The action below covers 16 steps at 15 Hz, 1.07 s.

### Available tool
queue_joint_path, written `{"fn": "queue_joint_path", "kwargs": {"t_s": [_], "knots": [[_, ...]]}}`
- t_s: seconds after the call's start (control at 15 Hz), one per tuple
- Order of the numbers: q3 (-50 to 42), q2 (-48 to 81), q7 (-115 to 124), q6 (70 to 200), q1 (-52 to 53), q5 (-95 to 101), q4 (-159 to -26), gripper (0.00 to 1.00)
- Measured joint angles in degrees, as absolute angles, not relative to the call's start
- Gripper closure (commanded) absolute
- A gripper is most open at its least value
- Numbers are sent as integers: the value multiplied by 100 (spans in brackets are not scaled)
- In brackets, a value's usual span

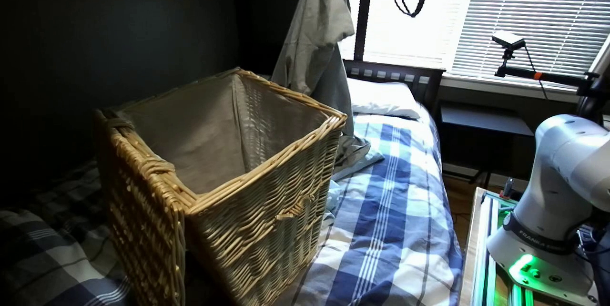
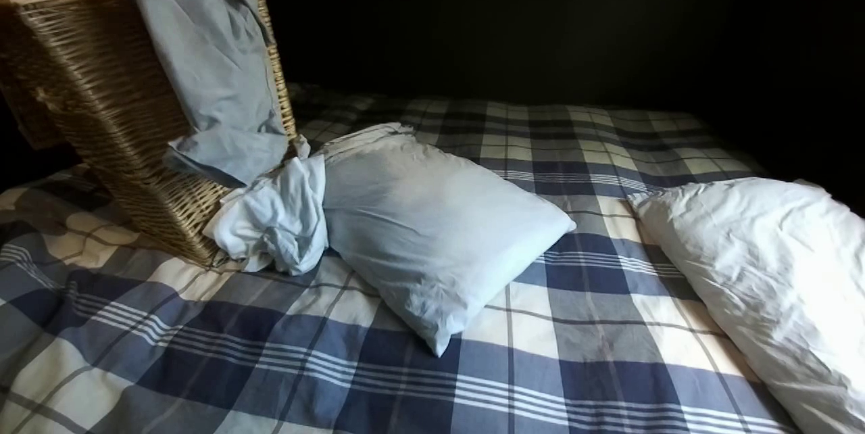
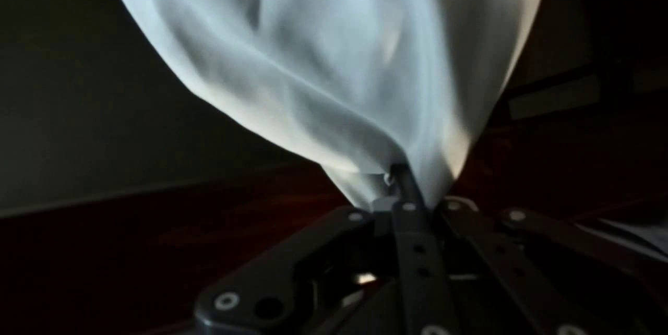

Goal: Pick up the gray pillow case and put it in the brown basket

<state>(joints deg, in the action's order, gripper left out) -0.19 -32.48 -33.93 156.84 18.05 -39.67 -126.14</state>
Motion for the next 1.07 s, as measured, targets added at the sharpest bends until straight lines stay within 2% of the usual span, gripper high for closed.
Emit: {"fn": "queue_joint_path", "kwargs": {"t_s": [0.47,0.8,1.0,1.07], "knots": [[-223,-2801,-4255,15911,3393,-4277,-11471,100],[-616,-1748,-5877,16515,4663,-5482,-10892,100],[-923,-1038,-6851,16657,5014,-6202,-10704,100],[-993,-827,-7081,16665,5020,-6326,-10664,74]]}}
